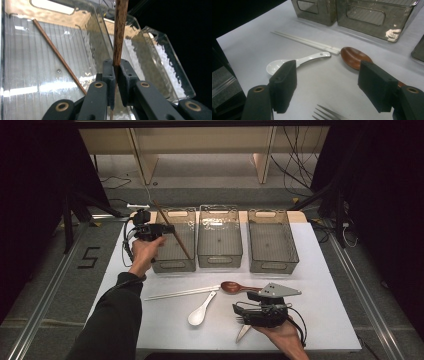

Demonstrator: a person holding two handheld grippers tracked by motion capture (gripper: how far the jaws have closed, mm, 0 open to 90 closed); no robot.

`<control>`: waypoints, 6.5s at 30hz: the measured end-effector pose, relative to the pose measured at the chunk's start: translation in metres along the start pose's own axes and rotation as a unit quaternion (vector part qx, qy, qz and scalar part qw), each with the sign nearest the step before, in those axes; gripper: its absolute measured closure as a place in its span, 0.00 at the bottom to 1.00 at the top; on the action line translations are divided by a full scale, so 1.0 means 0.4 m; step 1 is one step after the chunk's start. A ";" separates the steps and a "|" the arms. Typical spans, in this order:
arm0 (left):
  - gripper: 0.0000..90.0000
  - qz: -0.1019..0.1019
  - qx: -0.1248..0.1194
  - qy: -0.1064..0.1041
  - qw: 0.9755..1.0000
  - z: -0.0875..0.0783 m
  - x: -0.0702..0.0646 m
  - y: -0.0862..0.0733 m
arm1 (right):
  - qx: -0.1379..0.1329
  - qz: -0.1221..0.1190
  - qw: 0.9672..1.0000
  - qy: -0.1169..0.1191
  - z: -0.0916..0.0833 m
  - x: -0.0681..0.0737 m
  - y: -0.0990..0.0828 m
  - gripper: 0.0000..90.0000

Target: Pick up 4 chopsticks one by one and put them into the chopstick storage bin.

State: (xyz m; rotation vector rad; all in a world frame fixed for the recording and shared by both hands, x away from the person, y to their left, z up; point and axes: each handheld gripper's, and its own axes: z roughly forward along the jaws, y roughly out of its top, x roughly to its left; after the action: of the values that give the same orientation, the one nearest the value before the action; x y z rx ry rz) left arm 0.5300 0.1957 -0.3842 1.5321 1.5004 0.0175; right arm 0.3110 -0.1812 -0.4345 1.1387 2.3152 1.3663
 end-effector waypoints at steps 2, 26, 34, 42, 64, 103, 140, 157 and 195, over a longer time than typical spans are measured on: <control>0.93 0.001 0.008 0.001 1.000 0.007 0.001 -0.003 | 0.001 0.001 1.000 0.000 0.000 0.000 0.000 0.36; 0.46 0.046 0.044 0.009 0.998 -0.013 -0.015 -0.012 | 0.001 0.003 1.000 0.004 0.000 -0.003 -0.002 0.36; 0.32 0.130 0.062 -0.030 0.989 -0.069 -0.074 -0.057 | -0.001 0.002 1.000 0.004 -0.002 -0.004 -0.001 0.36; 0.27 0.209 0.083 -0.043 0.974 -0.107 -0.110 -0.144 | -0.002 0.005 1.000 0.003 -0.011 -0.010 0.000 0.35; 0.26 0.329 0.174 0.004 0.928 -0.097 -0.089 -0.290 | -0.011 0.012 1.000 -0.013 -0.042 -0.040 -0.019 0.33; 0.27 0.420 0.299 0.019 0.856 -0.028 -0.101 -0.393 | -0.008 0.009 1.000 -0.013 -0.038 -0.048 -0.030 0.31; 0.38 0.439 0.320 0.024 0.839 0.014 -0.067 -0.387 | 0.000 0.005 1.000 -0.007 -0.028 -0.044 -0.031 0.31; 0.35 0.438 0.301 0.031 0.847 0.010 -0.050 -0.357 | 0.003 0.007 1.000 -0.006 -0.026 -0.046 -0.032 0.32; 0.92 0.484 0.387 0.044 0.784 0.030 -0.091 -0.372 | 0.004 0.006 1.000 -0.004 -0.026 -0.043 -0.029 0.32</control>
State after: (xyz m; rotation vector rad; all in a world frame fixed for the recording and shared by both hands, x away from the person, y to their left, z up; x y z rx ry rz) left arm 0.4146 0.1285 -0.4603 2.8766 0.5964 0.0784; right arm 0.3110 -0.2035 -0.4416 1.1612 2.3144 1.3549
